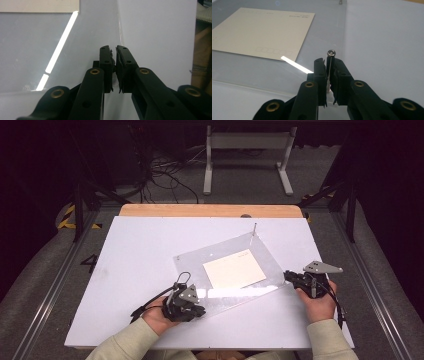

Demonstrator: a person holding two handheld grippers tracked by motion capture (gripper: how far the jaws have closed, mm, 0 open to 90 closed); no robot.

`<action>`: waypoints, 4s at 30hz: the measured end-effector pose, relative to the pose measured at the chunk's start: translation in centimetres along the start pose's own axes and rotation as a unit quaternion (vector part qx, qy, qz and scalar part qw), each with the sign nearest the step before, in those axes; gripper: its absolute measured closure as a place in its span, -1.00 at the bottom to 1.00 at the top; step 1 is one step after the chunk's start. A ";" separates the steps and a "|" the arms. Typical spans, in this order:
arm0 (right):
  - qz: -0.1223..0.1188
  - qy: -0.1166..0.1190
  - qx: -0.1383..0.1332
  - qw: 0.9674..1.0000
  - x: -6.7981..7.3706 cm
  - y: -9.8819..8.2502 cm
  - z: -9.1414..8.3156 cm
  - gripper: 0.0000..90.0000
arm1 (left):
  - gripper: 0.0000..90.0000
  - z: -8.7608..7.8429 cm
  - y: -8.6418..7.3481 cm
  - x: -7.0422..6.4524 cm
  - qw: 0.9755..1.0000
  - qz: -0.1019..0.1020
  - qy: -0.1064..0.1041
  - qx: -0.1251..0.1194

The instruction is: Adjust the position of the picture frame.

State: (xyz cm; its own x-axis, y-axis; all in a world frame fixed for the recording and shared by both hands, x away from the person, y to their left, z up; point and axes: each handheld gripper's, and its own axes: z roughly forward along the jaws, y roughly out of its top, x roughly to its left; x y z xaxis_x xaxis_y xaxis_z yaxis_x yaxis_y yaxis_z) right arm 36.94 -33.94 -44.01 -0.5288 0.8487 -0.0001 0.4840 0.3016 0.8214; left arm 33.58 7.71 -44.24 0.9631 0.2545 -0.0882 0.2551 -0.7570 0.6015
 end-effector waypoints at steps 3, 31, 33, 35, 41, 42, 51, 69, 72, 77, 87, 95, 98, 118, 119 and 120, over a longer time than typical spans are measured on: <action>0.005 -0.005 -0.001 1.000 -0.3 -0.1 -0.1 0.82 | 0.86 0.5 0.5 -0.9 1.000 0.007 -0.011 -0.003; 0.022 -0.022 0.000 1.000 0.4 -1.3 -2.8 0.72 | 0.14 -5.2 -2.8 10.5 0.959 -0.181 0.137 -0.168; 0.023 -0.022 0.001 1.000 0.5 -1.4 -3.0 0.71 | 0.19 -4.9 -3.0 11.4 0.959 -0.180 0.150 -0.160; 0.023 -0.021 0.002 1.000 0.6 -1.6 -3.0 0.71 | 0.30 -4.1 -3.2 12.2 0.960 -0.181 0.152 -0.153; 0.025 -0.019 0.006 0.999 0.6 -1.7 -2.7 0.70 | 0.51 -2.3 -3.8 13.5 0.962 -0.193 0.148 -0.126; 0.025 -0.018 0.007 0.999 0.6 -1.8 -2.6 0.70 | 0.51 -2.1 -3.9 13.5 0.962 -0.188 0.149 -0.131; 0.025 -0.028 0.000 0.999 -0.1 -0.9 -1.2 0.62 | 0.86 -2.0 -3.6 13.1 0.958 -0.195 0.173 -0.119; 0.007 -0.055 0.016 0.998 -0.6 0.9 -0.3 0.89 | 0.86 -2.4 -3.2 10.7 0.973 -0.161 0.153 -0.069; 0.001 -0.063 0.015 0.998 -0.9 1.9 0.1 0.89 | 0.86 -2.4 -3.1 10.5 0.973 -0.159 0.154 -0.066; -0.011 -0.073 0.033 0.997 -2.3 5.0 2.5 0.89 | 0.86 -2.4 -2.9 10.0 0.974 -0.151 0.161 -0.053; -0.012 -0.081 0.052 0.995 -3.9 8.0 7.4 0.88 | 0.85 -2.8 -3.1 9.5 0.976 -0.151 0.150 -0.045; 0.011 -0.059 0.062 0.996 -4.8 7.6 8.9 0.87 | 0.86 -2.8 -3.0 8.8 0.982 -0.129 0.135 -0.030; 0.050 -0.056 0.039 0.996 -4.7 7.2 7.9 0.64 | 0.86 -2.8 -3.0 8.3 0.986 -0.116 0.117 -0.031; 0.091 -0.017 0.029 0.995 -3.8 1.6 2.3 0.39 | 0.85 0.0 -0.2 -0.5 1.000 0.005 -0.003 -0.001; 0.092 -0.016 0.034 0.995 -3.9 1.8 2.6 0.38 | 0.85 0.0 -0.2 -0.5 1.000 0.005 -0.003 -0.001; 0.090 -0.018 0.037 0.995 -3.9 2.2 2.9 0.37 | 0.85 0.2 0.0 -1.0 1.000 0.011 -0.009 -0.003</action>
State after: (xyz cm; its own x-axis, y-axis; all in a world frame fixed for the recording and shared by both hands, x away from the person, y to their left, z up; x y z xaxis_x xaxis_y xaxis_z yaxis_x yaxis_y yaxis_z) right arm 42.09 -35.38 -43.88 -0.4048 0.9064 0.1210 0.6190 0.1742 0.7659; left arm 32.66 7.40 -44.30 0.9697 0.2276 -0.0888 0.2338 -0.7587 0.6080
